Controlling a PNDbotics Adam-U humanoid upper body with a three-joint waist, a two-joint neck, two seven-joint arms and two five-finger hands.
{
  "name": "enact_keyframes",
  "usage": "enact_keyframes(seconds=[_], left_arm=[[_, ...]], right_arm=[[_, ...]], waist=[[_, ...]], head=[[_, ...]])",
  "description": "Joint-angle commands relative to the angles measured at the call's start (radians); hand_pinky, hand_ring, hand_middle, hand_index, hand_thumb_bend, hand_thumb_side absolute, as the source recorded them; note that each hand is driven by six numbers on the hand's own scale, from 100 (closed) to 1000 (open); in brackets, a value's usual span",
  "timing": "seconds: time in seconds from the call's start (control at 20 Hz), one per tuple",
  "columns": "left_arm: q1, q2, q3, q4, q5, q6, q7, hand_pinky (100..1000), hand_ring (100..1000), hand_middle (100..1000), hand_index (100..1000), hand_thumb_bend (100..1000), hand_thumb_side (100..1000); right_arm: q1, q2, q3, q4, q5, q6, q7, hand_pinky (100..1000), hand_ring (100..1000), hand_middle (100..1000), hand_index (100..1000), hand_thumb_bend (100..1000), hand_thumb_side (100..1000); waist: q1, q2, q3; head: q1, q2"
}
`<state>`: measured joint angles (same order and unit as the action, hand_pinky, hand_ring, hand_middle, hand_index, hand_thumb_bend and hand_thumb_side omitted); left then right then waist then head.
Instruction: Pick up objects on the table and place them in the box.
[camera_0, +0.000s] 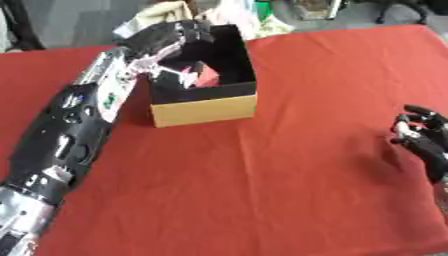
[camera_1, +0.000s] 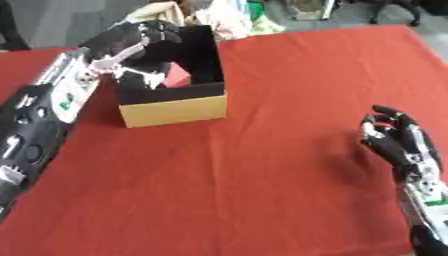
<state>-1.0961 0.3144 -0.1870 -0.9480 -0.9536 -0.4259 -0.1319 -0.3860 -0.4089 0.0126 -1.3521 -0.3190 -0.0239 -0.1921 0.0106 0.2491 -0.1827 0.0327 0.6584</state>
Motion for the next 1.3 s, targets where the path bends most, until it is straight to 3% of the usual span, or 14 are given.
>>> enact_keyframes(seconds=[0.05, 0.35, 0.65, 0.85, 1.05, 1.3], left_arm=[[-0.01, 0.059, 0.004, -0.082, 0.059, 0.009, 0.003, 825, 858, 878, 875, 100, 195], [0.066, 0.181, 0.02, -0.238, 0.158, 0.026, 0.043, 801, 796, 813, 866, 100, 192], [0.223, 0.273, 0.091, -0.372, 0.26, 0.11, 0.075, 777, 772, 799, 876, 100, 220], [0.33, 0.272, 0.147, -0.423, 0.326, 0.175, 0.101, 759, 755, 787, 882, 100, 248], [0.433, 0.228, 0.197, -0.464, 0.39, 0.239, 0.135, 745, 748, 784, 895, 100, 249], [0.565, 0.162, 0.228, -0.563, 0.47, 0.32, 0.163, 730, 742, 781, 909, 100, 247]], right_arm=[[-0.004, -0.019, -0.01, -0.006, 0.002, -0.002, 0.002, 501, 591, 602, 757, 100, 100], [0.018, -0.029, -0.019, -0.004, 0.001, -0.006, -0.004, 502, 591, 602, 758, 100, 100], [0.028, -0.036, -0.032, -0.015, 0.009, -0.019, -0.011, 504, 595, 606, 763, 100, 100], [0.036, -0.043, -0.039, -0.044, 0.033, -0.032, -0.018, 504, 600, 611, 766, 100, 100], [0.038, -0.039, -0.044, -0.083, 0.054, -0.04, -0.023, 504, 603, 616, 767, 100, 100], [0.044, -0.032, -0.047, -0.133, 0.067, -0.043, -0.029, 505, 611, 628, 767, 100, 100]], waist=[[-0.005, -0.028, 0.007], [-0.013, -0.046, 0.056], [-0.029, -0.062, 0.116], [-0.037, -0.07, 0.155], [-0.043, -0.074, 0.182], [-0.049, -0.076, 0.188]], head=[[-0.005, 0.011], [-0.022, 0.036], [-0.017, 0.053], [0.0, 0.076], [0.011, 0.105], [0.016, 0.111]])
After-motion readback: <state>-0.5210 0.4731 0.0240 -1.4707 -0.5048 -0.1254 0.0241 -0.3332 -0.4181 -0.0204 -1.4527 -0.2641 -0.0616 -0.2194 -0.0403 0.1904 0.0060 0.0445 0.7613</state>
